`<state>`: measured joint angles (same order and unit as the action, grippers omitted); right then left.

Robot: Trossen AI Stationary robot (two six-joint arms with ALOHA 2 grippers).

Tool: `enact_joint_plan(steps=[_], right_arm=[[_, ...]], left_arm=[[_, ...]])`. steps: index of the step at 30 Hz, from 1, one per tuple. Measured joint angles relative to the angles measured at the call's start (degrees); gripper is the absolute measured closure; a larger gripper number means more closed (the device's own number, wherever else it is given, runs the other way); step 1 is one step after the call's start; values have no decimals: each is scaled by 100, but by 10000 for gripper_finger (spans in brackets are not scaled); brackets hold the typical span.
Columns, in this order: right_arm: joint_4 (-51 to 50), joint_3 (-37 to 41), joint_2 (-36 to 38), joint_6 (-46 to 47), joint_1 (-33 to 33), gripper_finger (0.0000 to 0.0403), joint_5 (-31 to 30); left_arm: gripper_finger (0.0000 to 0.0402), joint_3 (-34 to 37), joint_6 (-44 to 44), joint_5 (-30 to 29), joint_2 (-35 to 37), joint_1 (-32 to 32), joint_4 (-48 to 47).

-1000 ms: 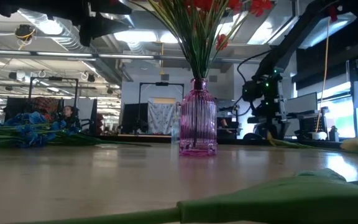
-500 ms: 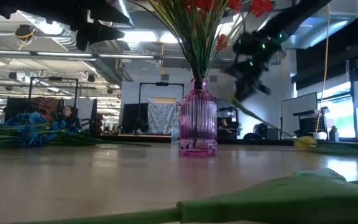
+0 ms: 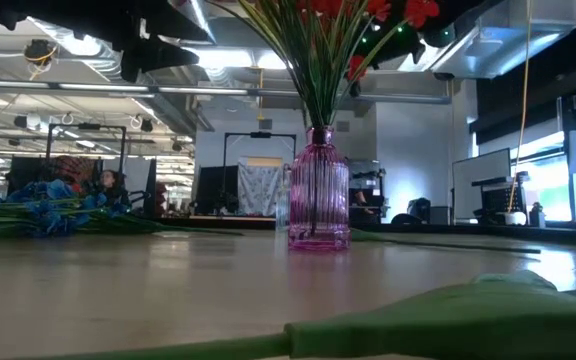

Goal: Sort flowers into vase by color
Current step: Put the top yellow tulip into the transparent vase

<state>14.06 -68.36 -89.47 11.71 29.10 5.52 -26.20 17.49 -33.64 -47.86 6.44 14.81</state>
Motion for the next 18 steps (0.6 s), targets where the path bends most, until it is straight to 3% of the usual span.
enact_joint_plan(steps=[5,18], right_arm=[[238,0,-4,-164,5,398,-228],[2614,0,-58,-394,-54,398,-1054]], left_arm=[[183,0,1,-34,-2,0,-203],[183,0,-1,-192,-2,0,-540]])
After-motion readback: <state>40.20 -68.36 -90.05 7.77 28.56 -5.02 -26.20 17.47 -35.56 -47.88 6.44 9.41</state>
